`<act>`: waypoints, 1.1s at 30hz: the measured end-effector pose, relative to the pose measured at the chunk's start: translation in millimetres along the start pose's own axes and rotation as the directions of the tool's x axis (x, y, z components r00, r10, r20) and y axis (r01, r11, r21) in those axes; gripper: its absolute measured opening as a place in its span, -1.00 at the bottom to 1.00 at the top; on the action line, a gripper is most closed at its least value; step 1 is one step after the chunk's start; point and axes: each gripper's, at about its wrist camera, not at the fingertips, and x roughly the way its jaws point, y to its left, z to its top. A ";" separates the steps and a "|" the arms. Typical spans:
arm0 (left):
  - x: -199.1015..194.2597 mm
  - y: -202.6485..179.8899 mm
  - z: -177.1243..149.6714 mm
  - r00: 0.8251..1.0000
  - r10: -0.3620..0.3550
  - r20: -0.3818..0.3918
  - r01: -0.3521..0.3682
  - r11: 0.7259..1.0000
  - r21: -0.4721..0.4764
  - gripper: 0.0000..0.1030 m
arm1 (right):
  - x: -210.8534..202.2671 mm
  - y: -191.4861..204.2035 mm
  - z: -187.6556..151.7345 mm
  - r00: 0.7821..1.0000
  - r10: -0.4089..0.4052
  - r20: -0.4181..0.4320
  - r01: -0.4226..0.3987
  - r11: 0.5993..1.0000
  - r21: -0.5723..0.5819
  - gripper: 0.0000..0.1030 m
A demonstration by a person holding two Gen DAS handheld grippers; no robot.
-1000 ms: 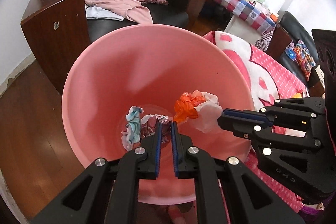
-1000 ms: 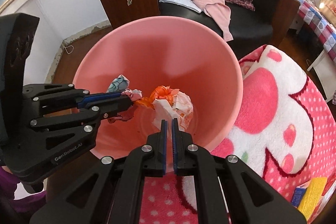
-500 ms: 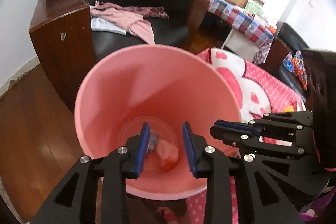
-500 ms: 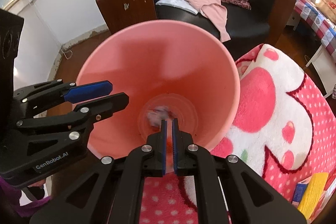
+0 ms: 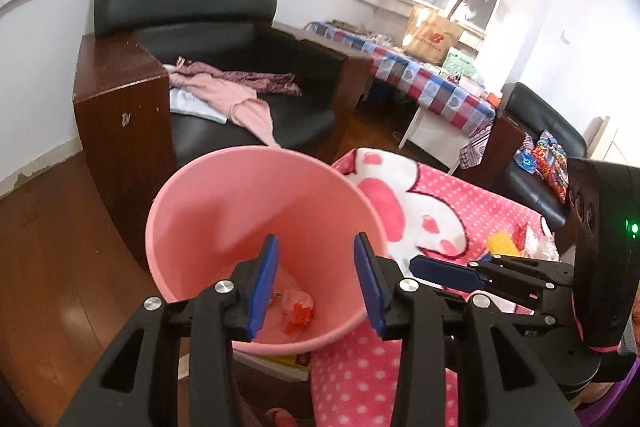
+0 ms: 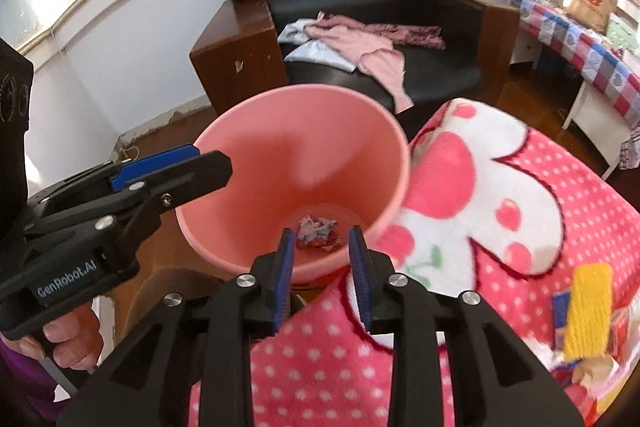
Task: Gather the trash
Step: 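Move both open tools back over the table items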
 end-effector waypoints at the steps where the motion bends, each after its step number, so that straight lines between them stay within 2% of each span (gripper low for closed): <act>1: -2.0 -3.0 -0.4 1.000 -0.007 0.005 0.007 1.000 0.000 -0.25 | -6.3 -3.0 -3.6 1.000 -0.009 0.011 0.009 1.000 0.005 -0.45; 9: -13.3 -28.2 -5.8 0.999 -0.047 0.027 0.047 0.999 0.020 -0.25 | -49.0 -34.2 -30.7 0.997 -0.044 0.069 0.038 0.997 0.074 -0.45; 14: -15.6 -53.9 -15.4 0.995 -0.093 0.021 0.091 0.993 0.072 -0.25 | -80.3 -60.9 -59.6 0.986 -0.140 0.086 0.130 0.984 0.121 -0.45; 18: -14.4 -83.4 -25.6 0.986 -0.164 -0.009 0.164 0.978 0.129 -0.25 | -108.6 -90.3 -86.5 0.970 -0.226 0.088 0.206 0.960 0.190 -0.45; 25: -7.0 -143.7 -47.5 0.958 -0.275 -0.086 0.288 0.926 0.244 -0.25 | -145.4 -139.3 -132.0 0.935 -0.349 0.062 0.312 0.892 0.326 -0.45; 33: 16.8 -208.1 -75.5 0.920 -0.332 -0.206 0.386 0.853 0.351 -0.25 | -161.2 -180.5 -168.5 0.921 -0.389 0.034 0.339 0.839 0.426 -0.45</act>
